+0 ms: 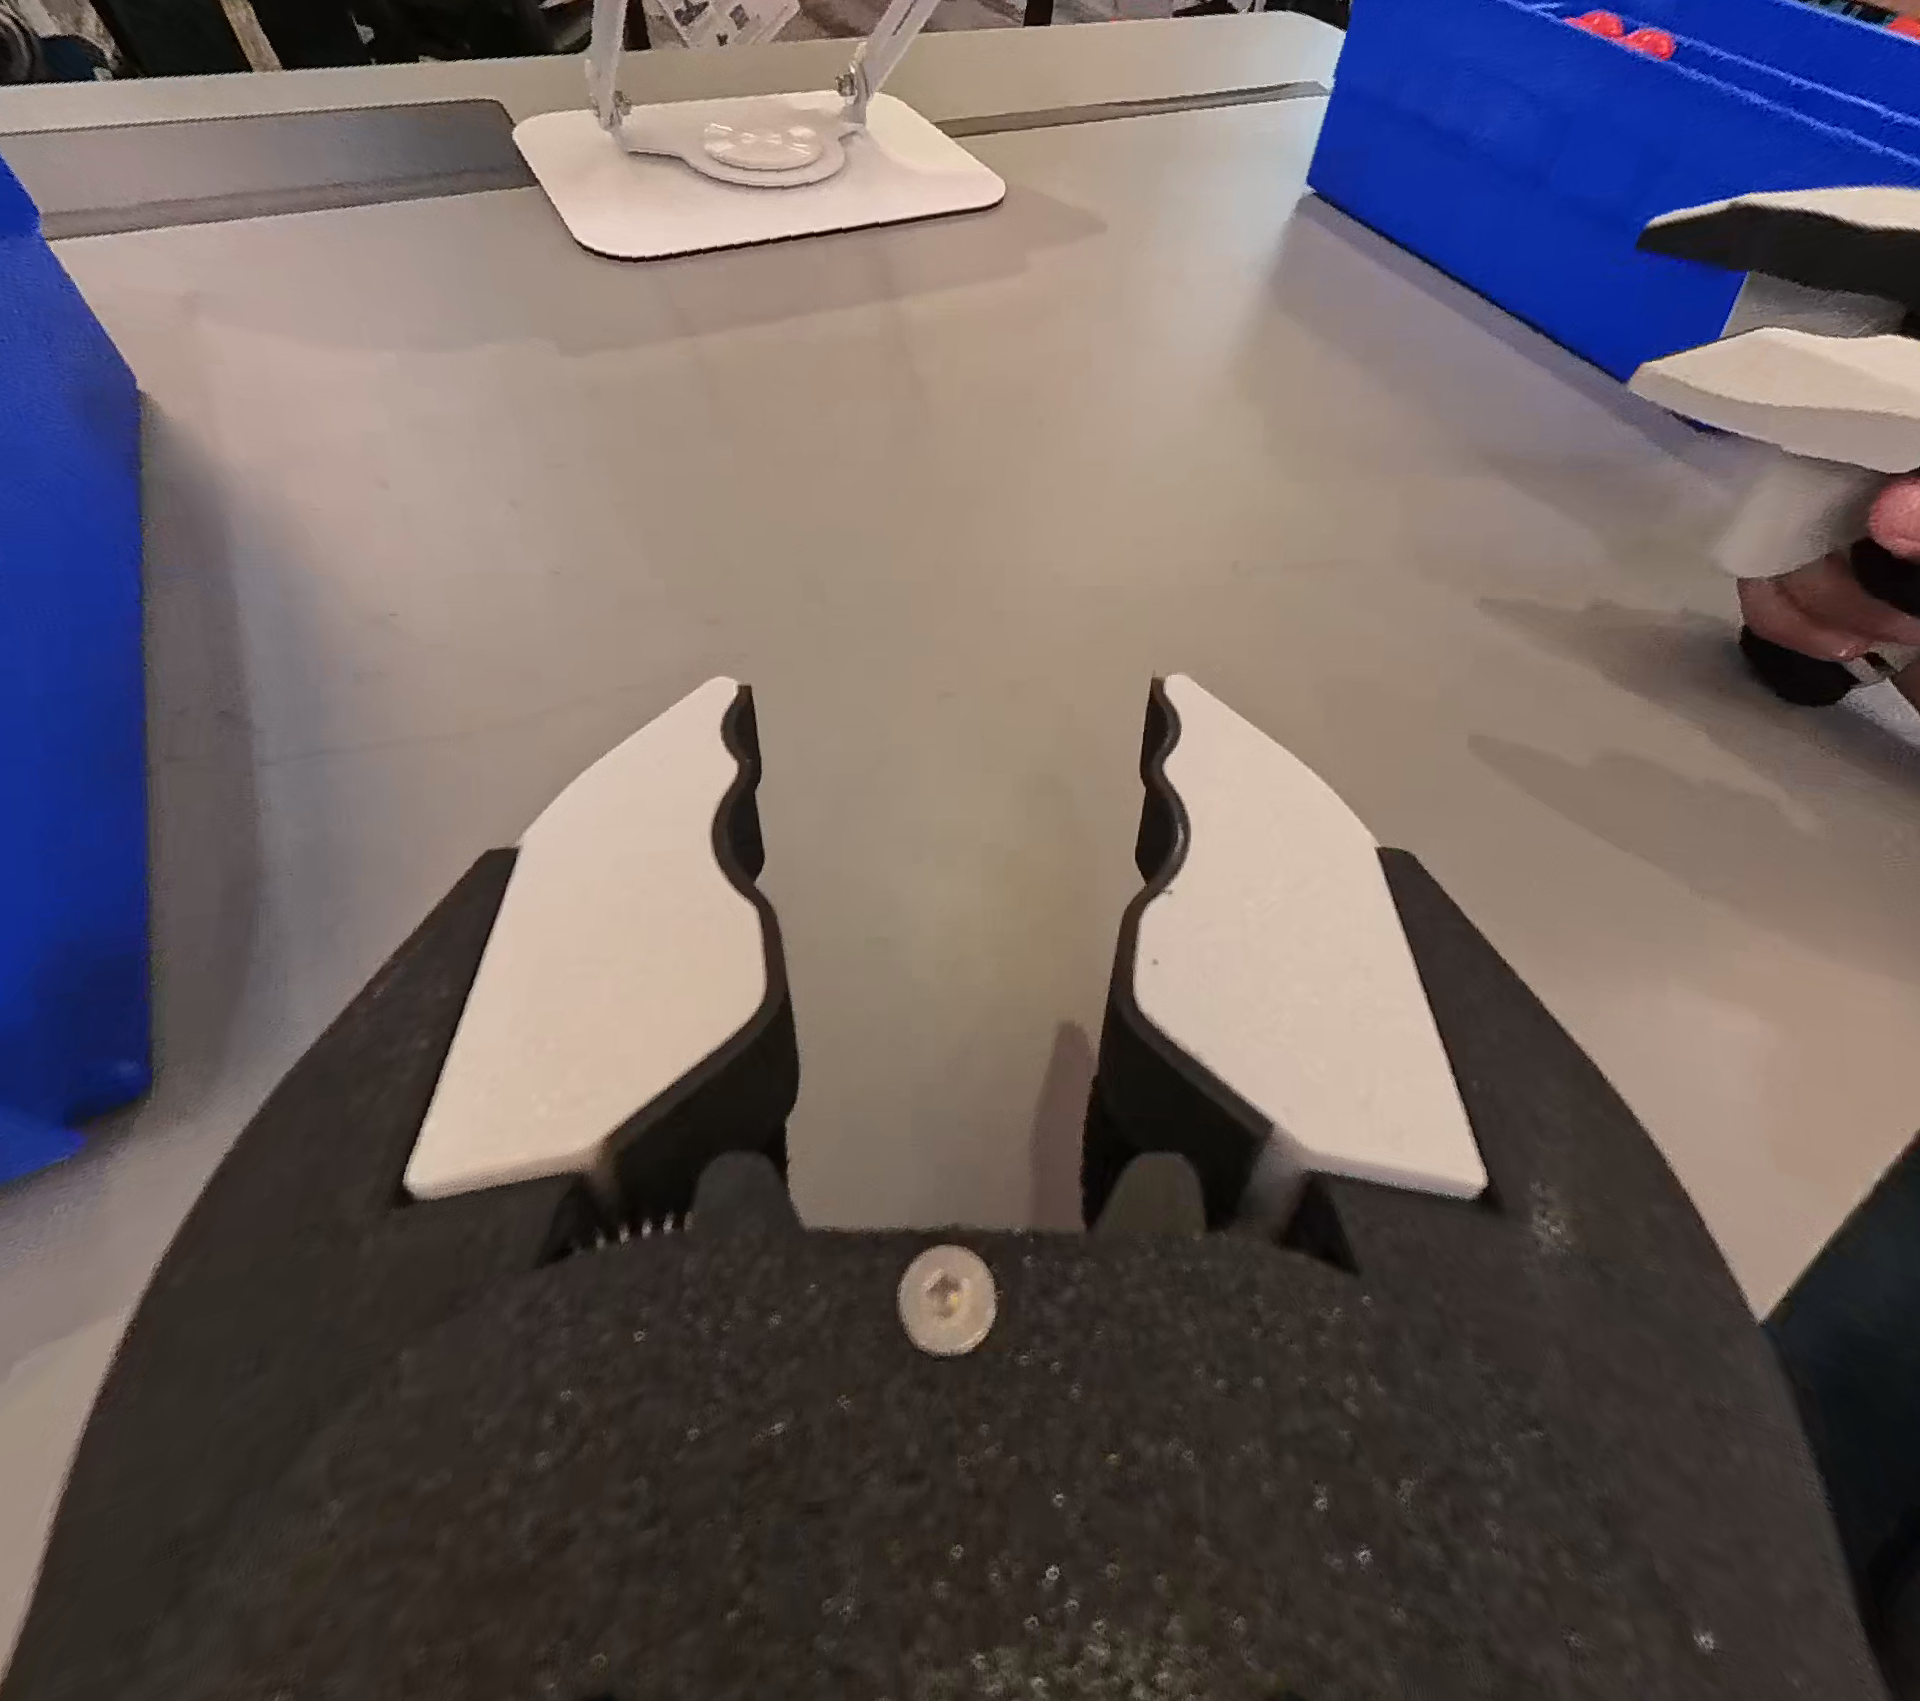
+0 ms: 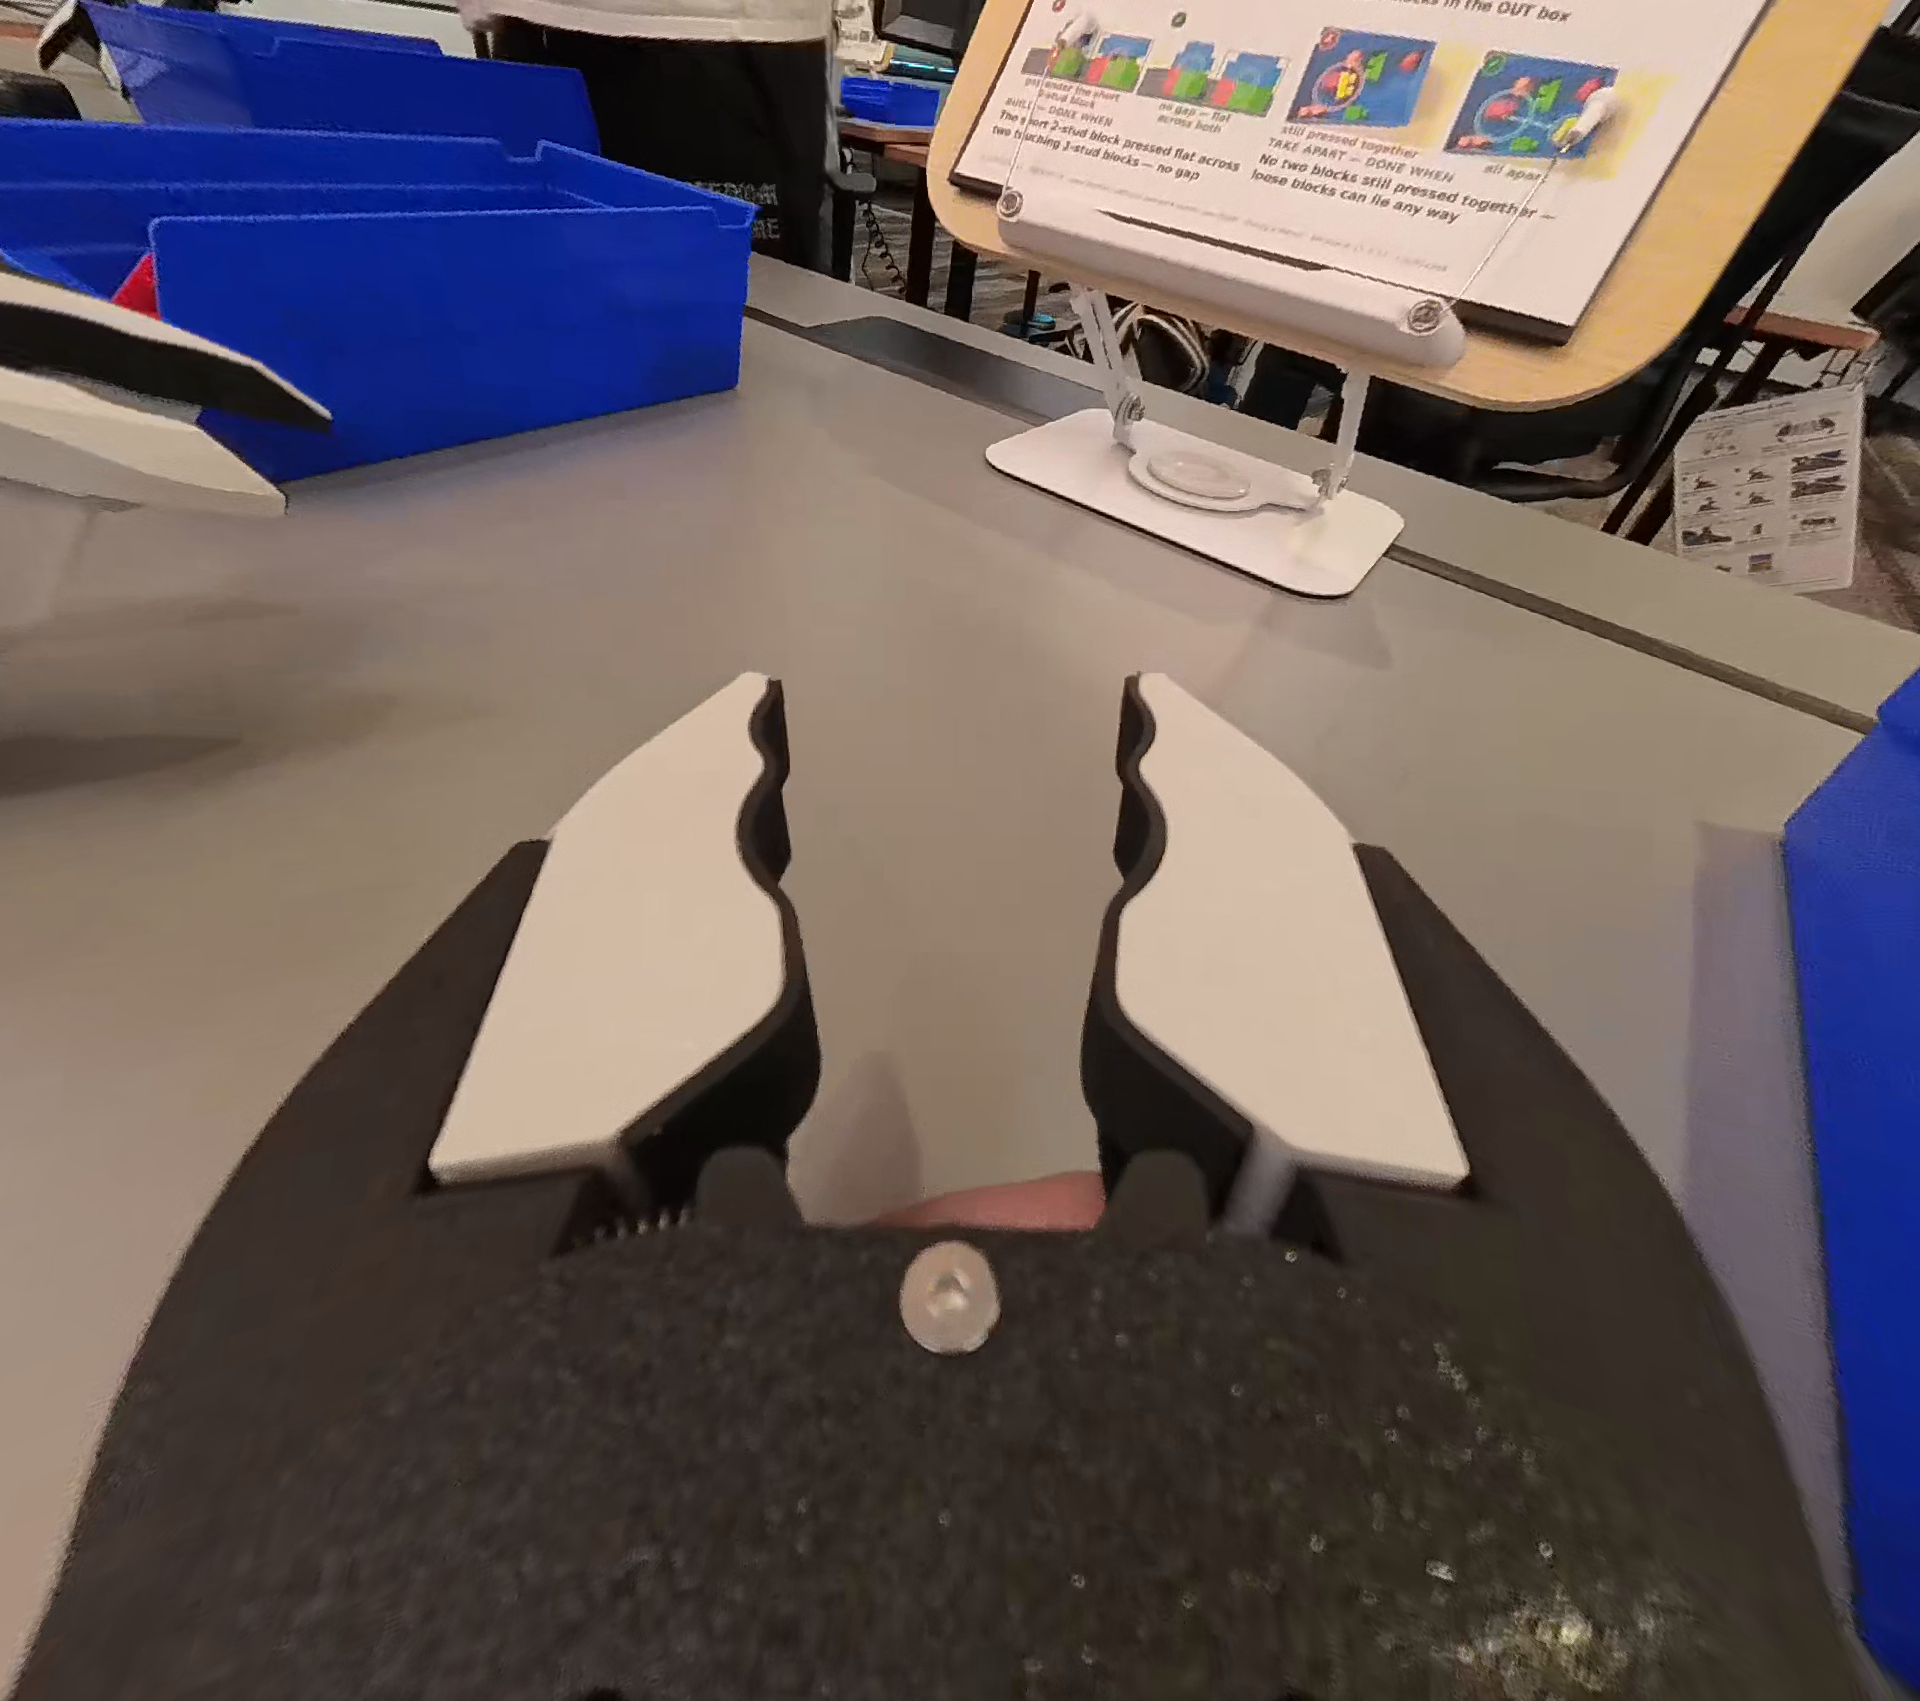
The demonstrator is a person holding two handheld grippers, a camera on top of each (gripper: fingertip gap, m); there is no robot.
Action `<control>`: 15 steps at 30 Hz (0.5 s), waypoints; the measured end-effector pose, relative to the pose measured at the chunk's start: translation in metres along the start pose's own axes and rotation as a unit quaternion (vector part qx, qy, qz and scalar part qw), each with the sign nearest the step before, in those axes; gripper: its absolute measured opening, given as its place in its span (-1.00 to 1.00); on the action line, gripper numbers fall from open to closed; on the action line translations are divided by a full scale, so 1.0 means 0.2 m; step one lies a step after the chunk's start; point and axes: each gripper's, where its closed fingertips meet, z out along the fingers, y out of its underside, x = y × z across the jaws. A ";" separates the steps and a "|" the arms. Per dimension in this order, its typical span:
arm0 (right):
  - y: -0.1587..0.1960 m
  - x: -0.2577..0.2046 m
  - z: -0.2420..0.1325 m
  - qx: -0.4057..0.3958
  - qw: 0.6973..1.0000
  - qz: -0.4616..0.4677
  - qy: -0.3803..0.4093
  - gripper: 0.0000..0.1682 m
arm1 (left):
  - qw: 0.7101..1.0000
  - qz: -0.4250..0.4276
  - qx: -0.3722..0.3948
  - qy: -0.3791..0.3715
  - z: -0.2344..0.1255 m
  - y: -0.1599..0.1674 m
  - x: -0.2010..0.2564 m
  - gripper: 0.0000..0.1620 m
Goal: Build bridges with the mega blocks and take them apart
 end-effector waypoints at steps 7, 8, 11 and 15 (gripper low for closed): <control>0.01 0.01 0.02 -0.004 1.000 0.013 -0.005 -0.34 | 1.000 0.004 -0.021 -0.012 -0.03 0.06 -0.01 -0.13; 0.01 0.01 0.02 -0.011 1.000 0.017 -0.008 -0.33 | 1.000 0.009 -0.021 -0.017 -0.04 0.07 -0.02 -0.13; 0.01 0.02 0.02 -0.007 1.000 0.022 -0.009 -0.32 | 1.000 0.003 -0.023 -0.016 -0.04 0.07 -0.02 -0.13; -0.01 0.03 -0.01 0.013 1.000 0.028 -0.004 -0.33 | 1.000 -0.004 -0.022 0.001 -0.01 0.06 0.01 -0.13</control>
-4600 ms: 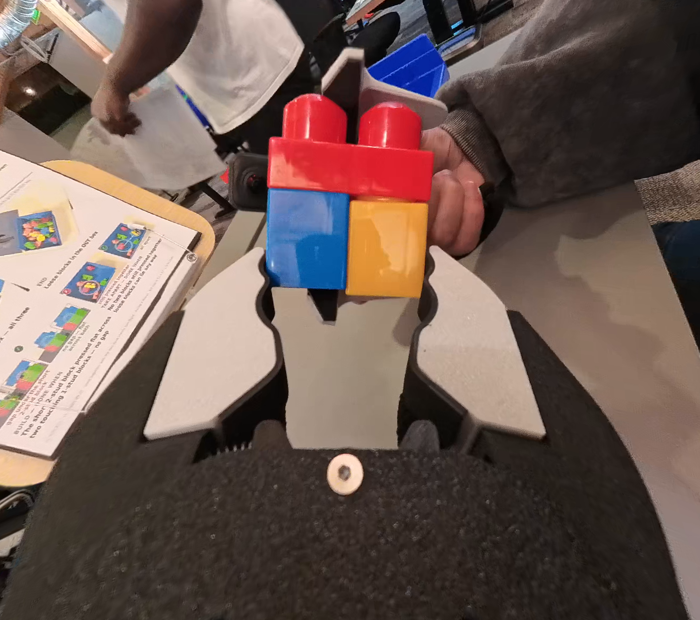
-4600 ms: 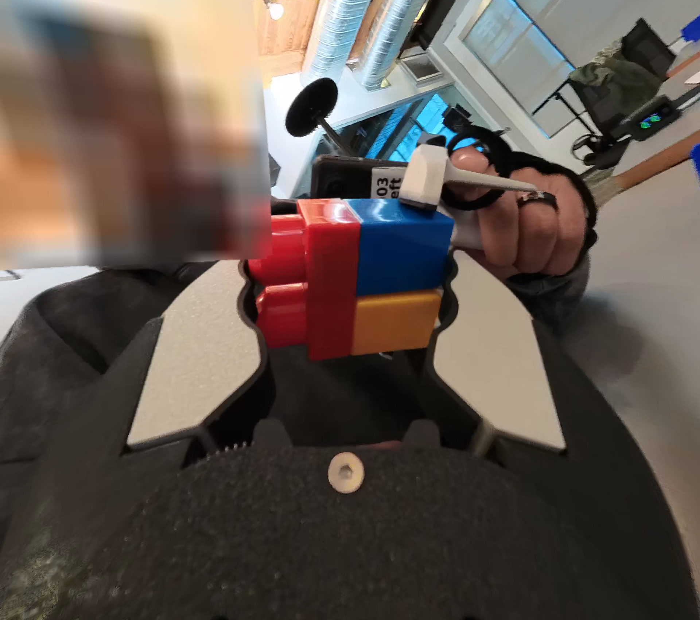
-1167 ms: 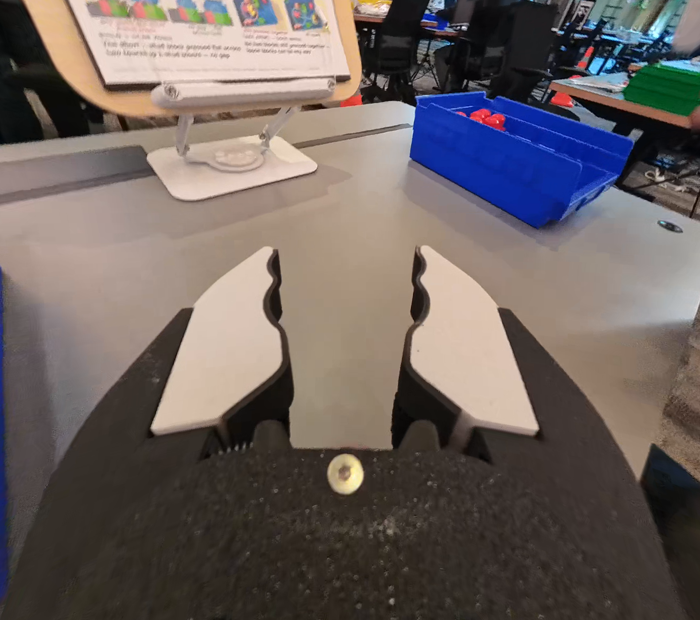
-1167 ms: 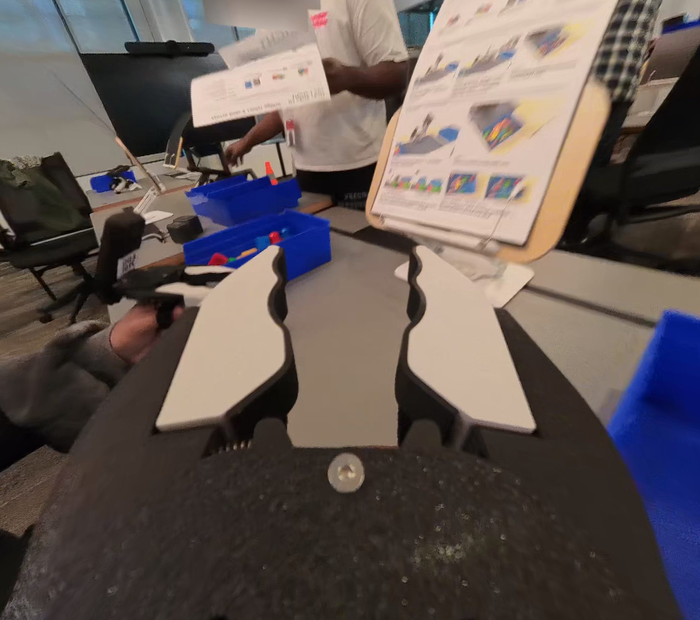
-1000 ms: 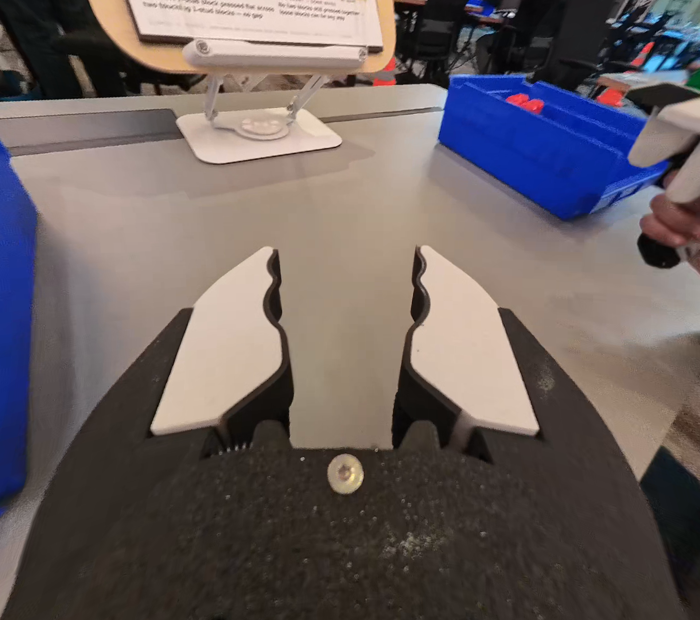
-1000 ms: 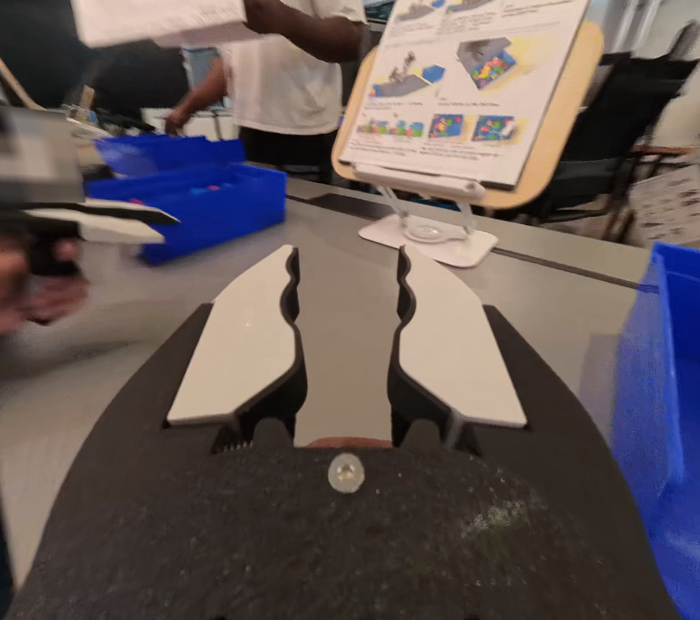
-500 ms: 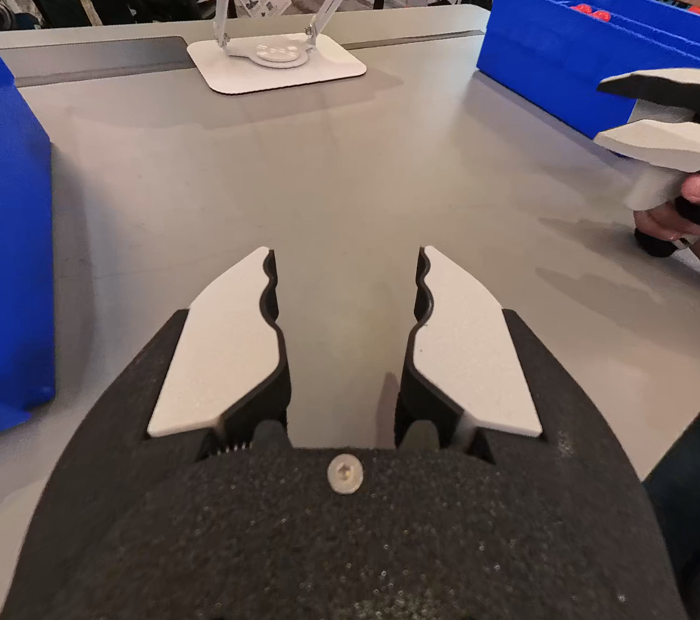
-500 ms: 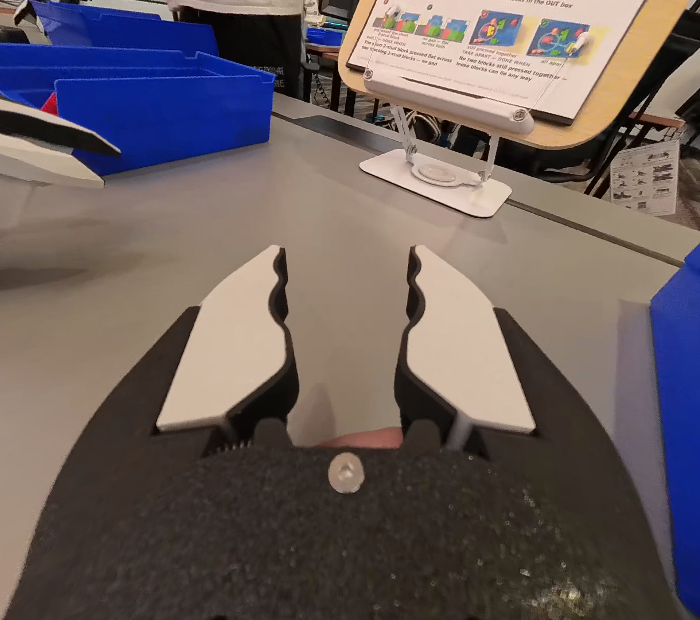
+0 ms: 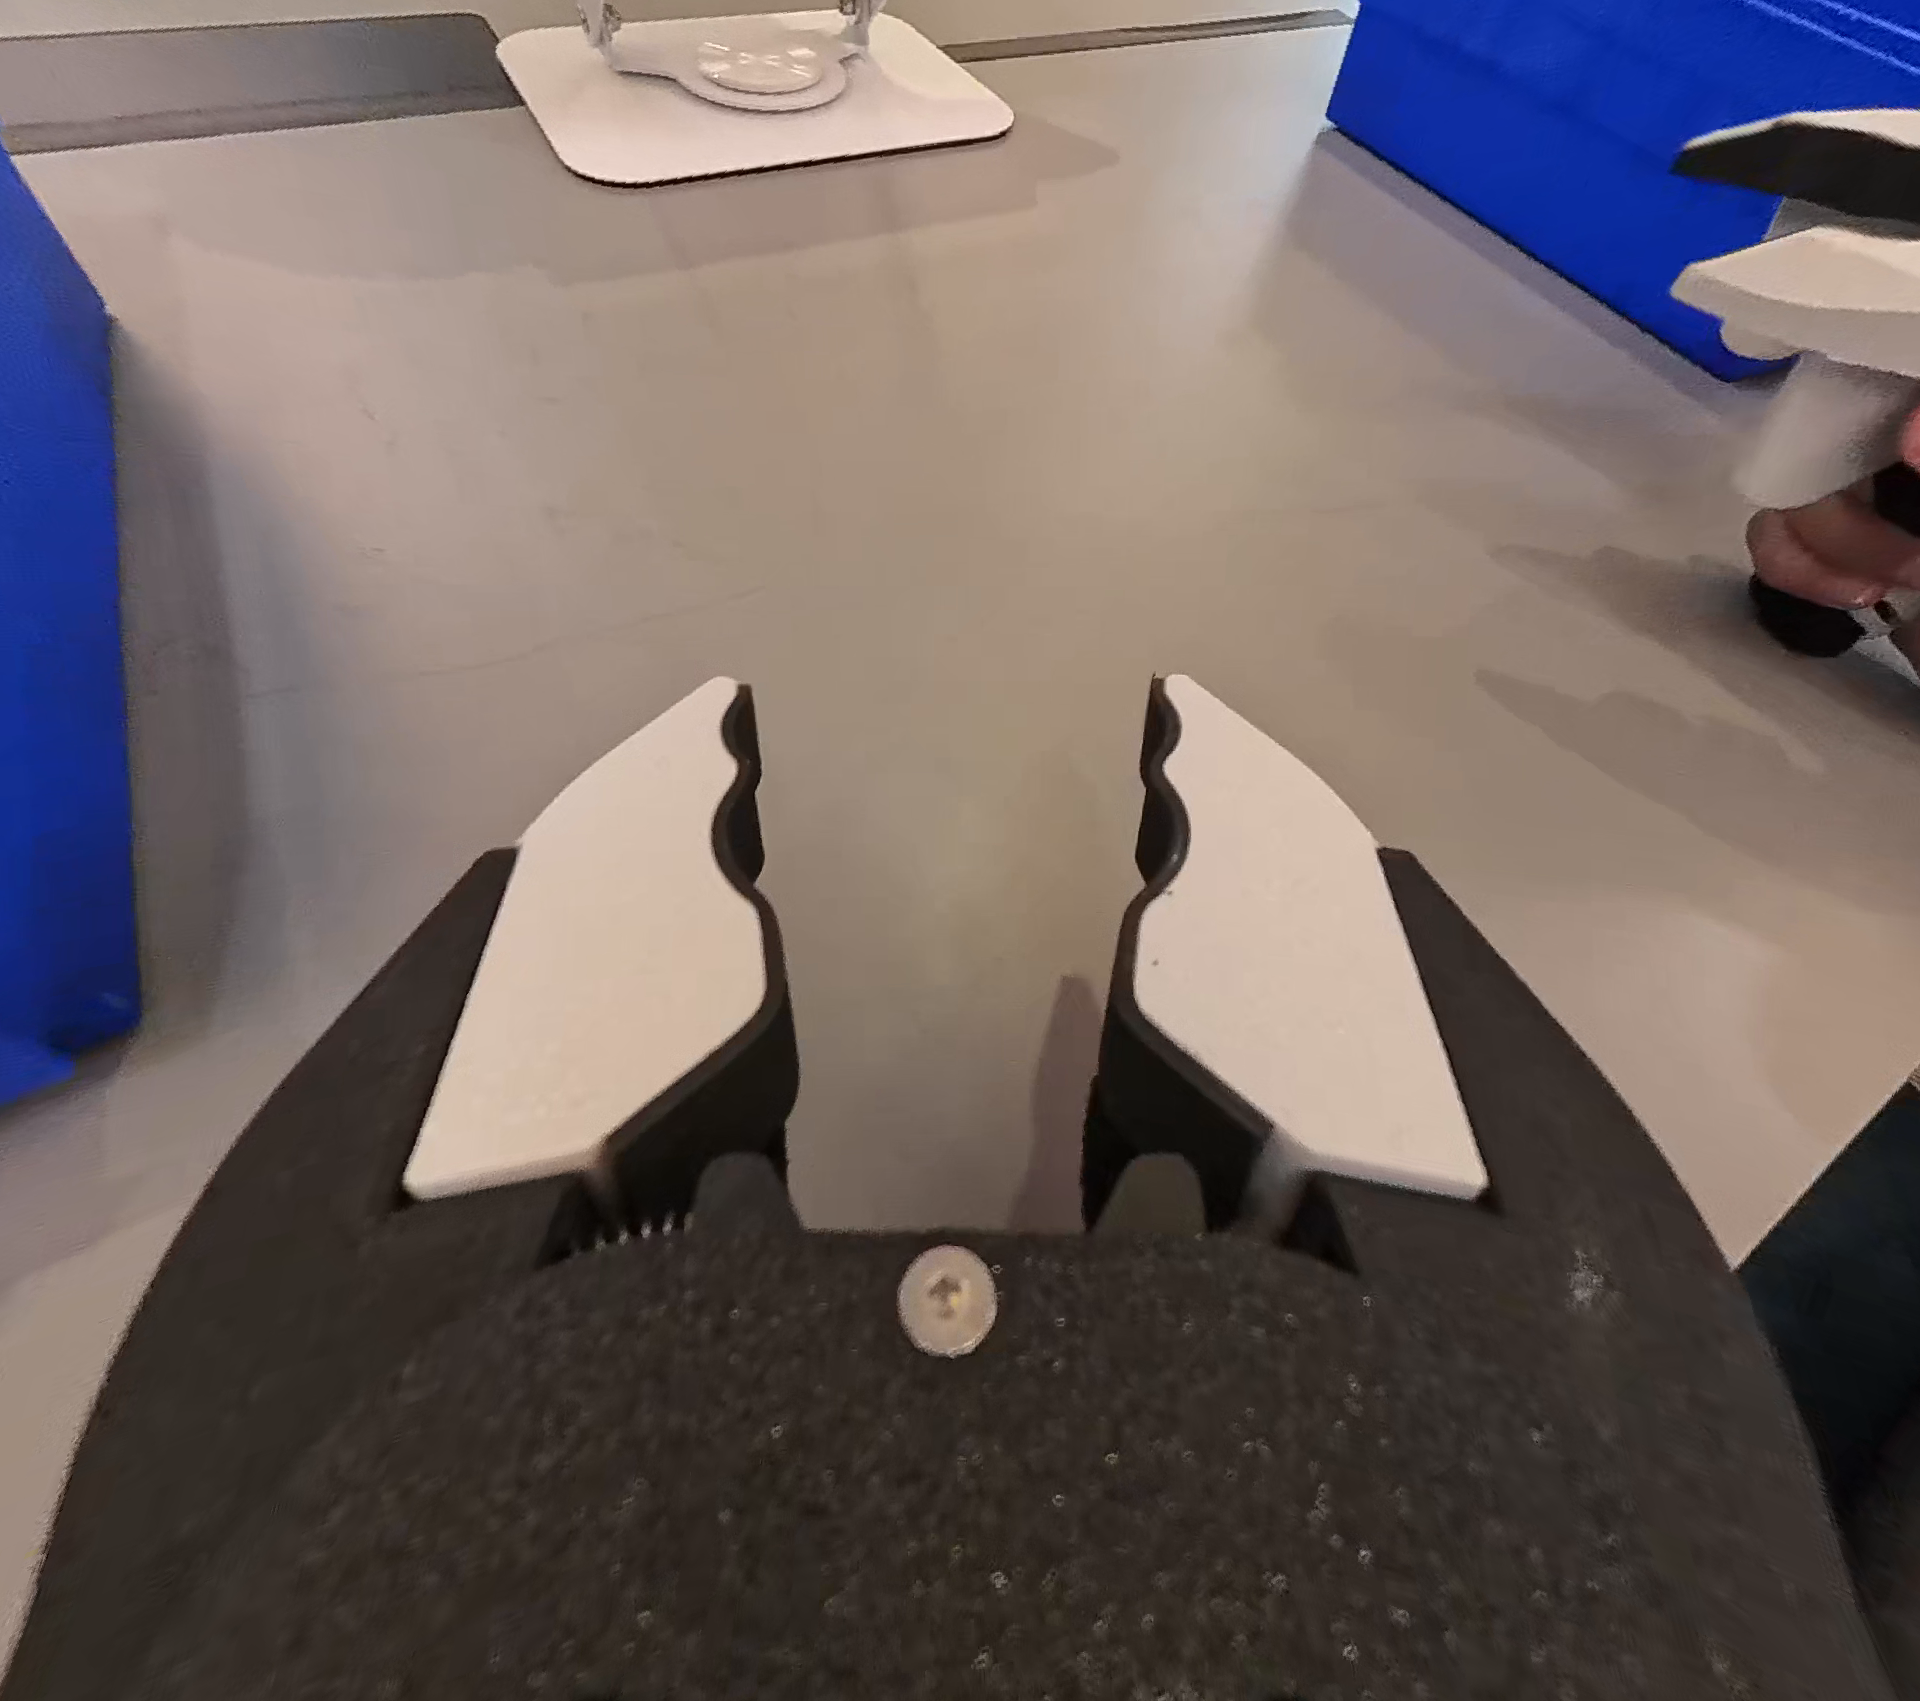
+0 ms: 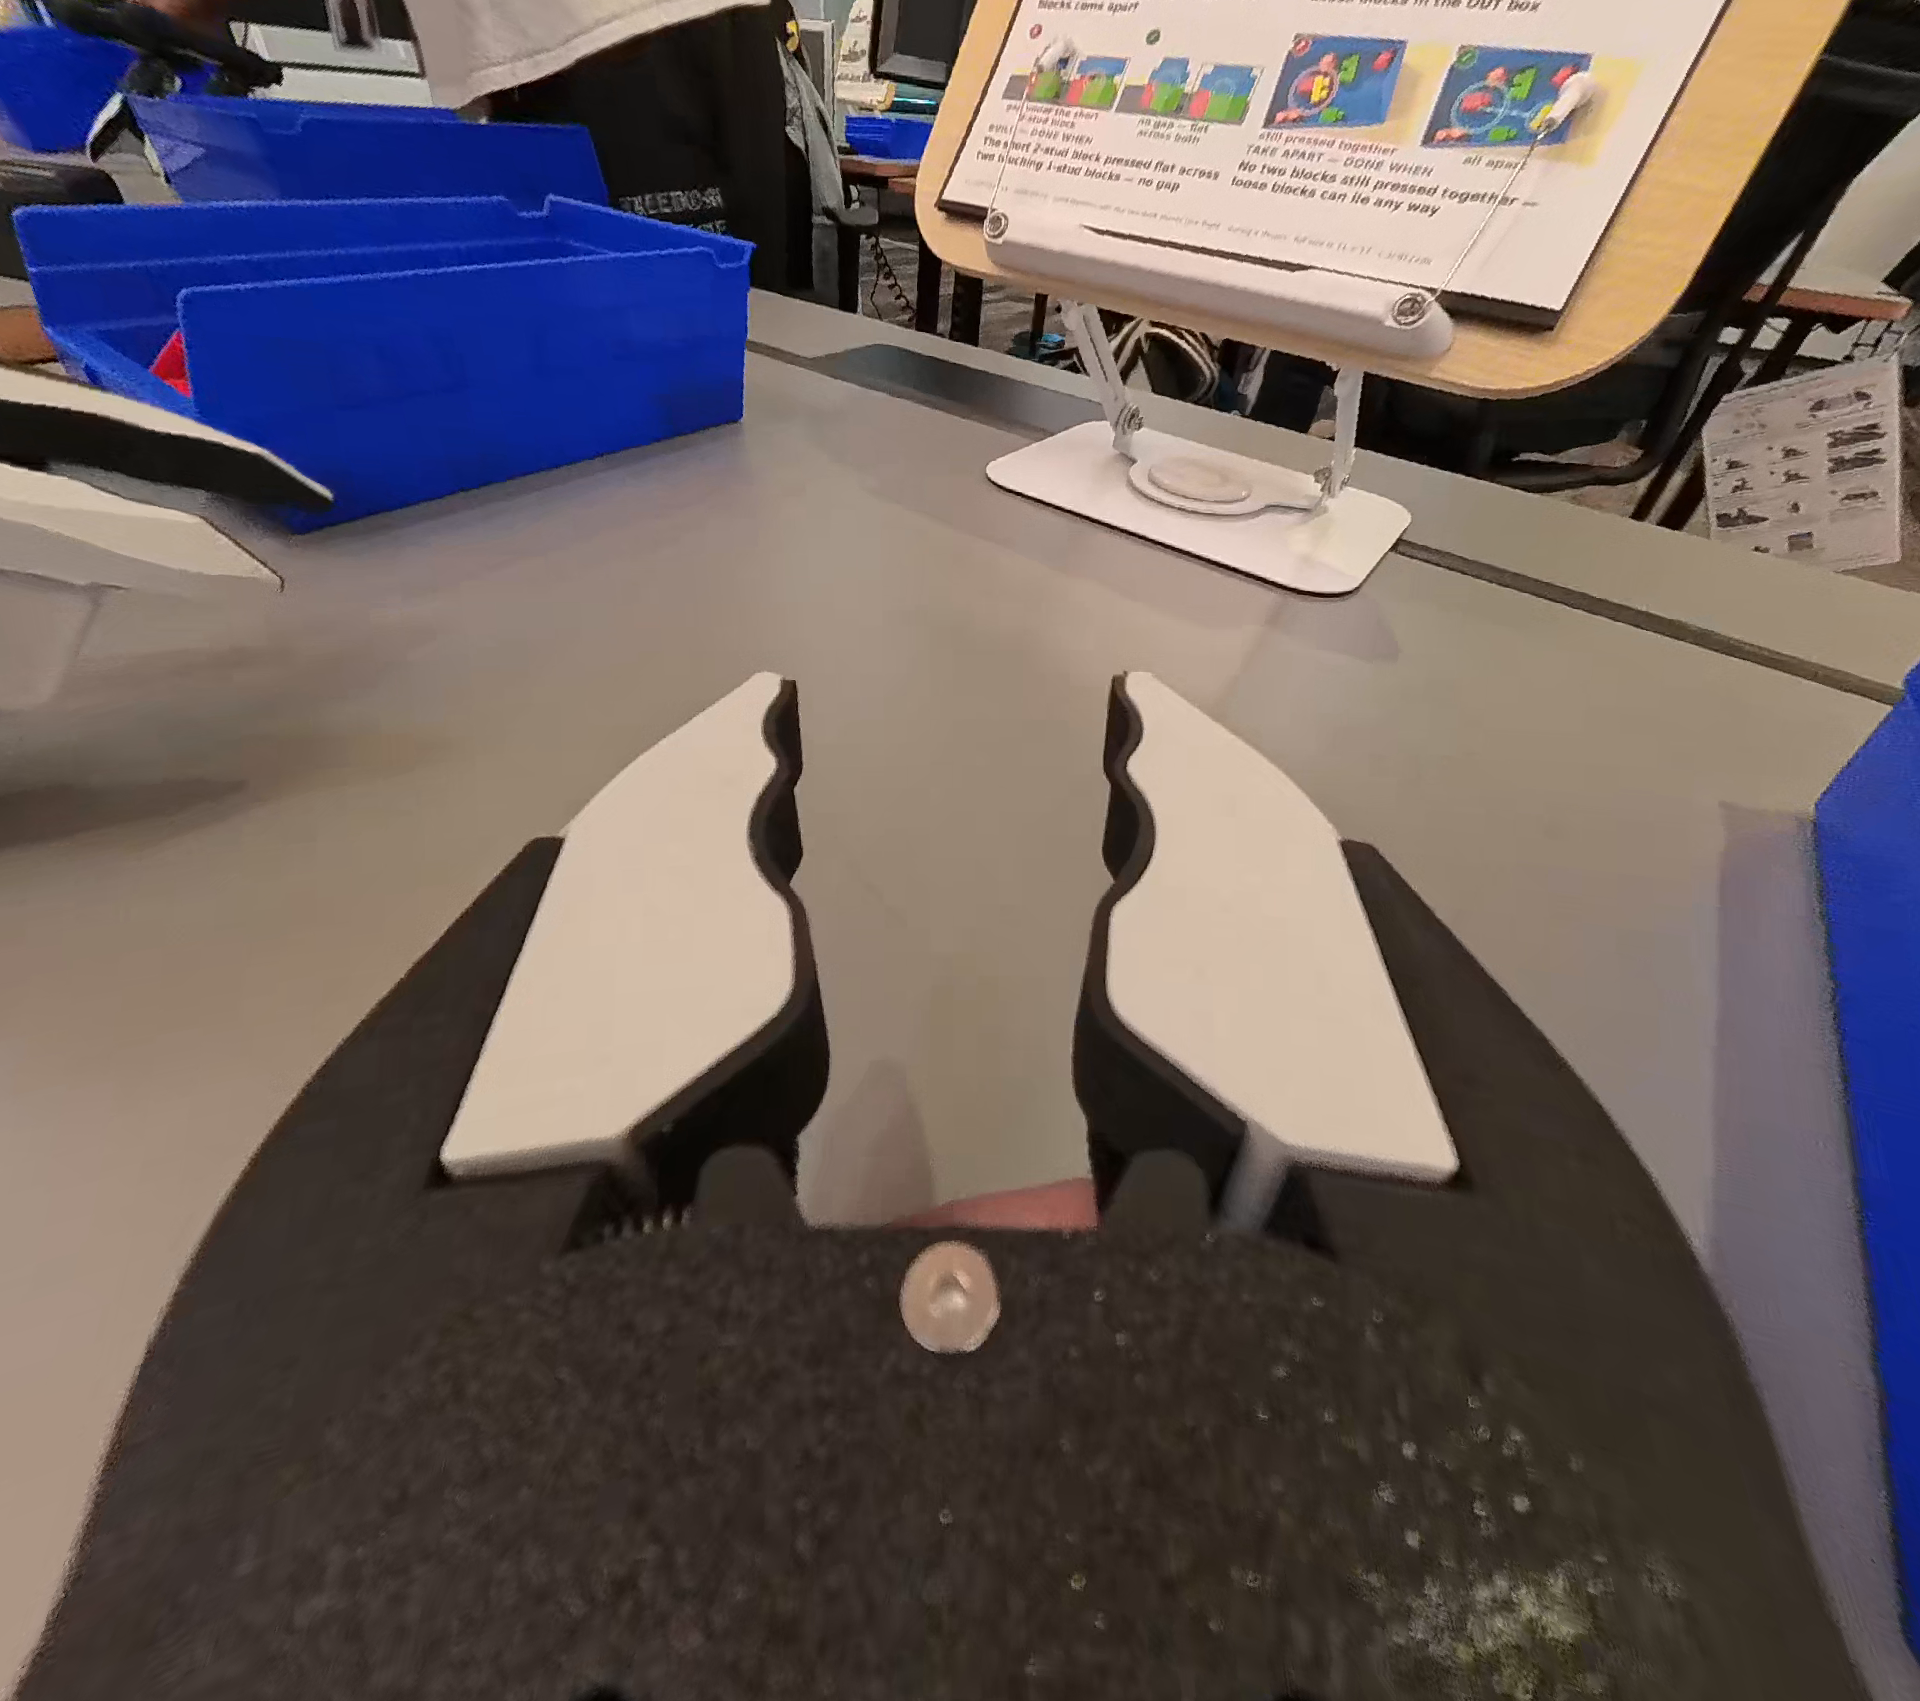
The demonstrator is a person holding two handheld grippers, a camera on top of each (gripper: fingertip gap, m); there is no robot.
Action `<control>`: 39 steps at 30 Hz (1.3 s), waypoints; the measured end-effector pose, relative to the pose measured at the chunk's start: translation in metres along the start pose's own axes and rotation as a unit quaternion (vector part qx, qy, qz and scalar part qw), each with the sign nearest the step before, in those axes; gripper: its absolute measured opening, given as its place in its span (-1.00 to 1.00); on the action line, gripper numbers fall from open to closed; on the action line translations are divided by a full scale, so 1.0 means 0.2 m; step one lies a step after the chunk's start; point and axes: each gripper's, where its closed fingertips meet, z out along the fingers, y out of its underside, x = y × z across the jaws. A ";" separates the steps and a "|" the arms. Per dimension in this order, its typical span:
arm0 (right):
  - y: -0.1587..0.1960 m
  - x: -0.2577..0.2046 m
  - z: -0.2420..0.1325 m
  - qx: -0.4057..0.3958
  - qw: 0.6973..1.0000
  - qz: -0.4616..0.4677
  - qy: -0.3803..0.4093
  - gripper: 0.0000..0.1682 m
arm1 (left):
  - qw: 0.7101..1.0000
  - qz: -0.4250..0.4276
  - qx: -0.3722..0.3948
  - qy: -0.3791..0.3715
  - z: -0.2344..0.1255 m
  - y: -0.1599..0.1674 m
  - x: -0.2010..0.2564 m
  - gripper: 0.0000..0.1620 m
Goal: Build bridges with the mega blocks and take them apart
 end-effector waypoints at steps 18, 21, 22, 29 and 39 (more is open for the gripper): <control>0.01 0.00 -0.02 -0.003 1.000 0.002 -0.002 -0.33 | 0.986 0.082 -0.103 -0.101 -0.50 -0.41 -0.80 -0.01; 0.01 -0.01 -0.01 -0.009 1.000 -0.004 -0.009 -0.34 | 0.946 0.176 -0.250 -0.112 -0.44 -0.32 -1.08 0.07; 0.02 -0.02 -0.01 -0.011 1.000 -0.006 -0.012 -0.34 | 0.936 0.185 -0.285 -0.090 -0.39 -0.29 -1.11 0.07; 0.02 -0.05 0.00 -0.019 0.999 -0.032 -0.012 -0.34 | 0.881 0.247 -0.402 0.039 -0.08 -0.03 -1.16 0.05; 0.02 -0.05 0.00 -0.019 0.999 -0.037 -0.007 -0.36 | 0.877 0.238 -0.391 0.149 0.07 0.09 -1.13 -0.13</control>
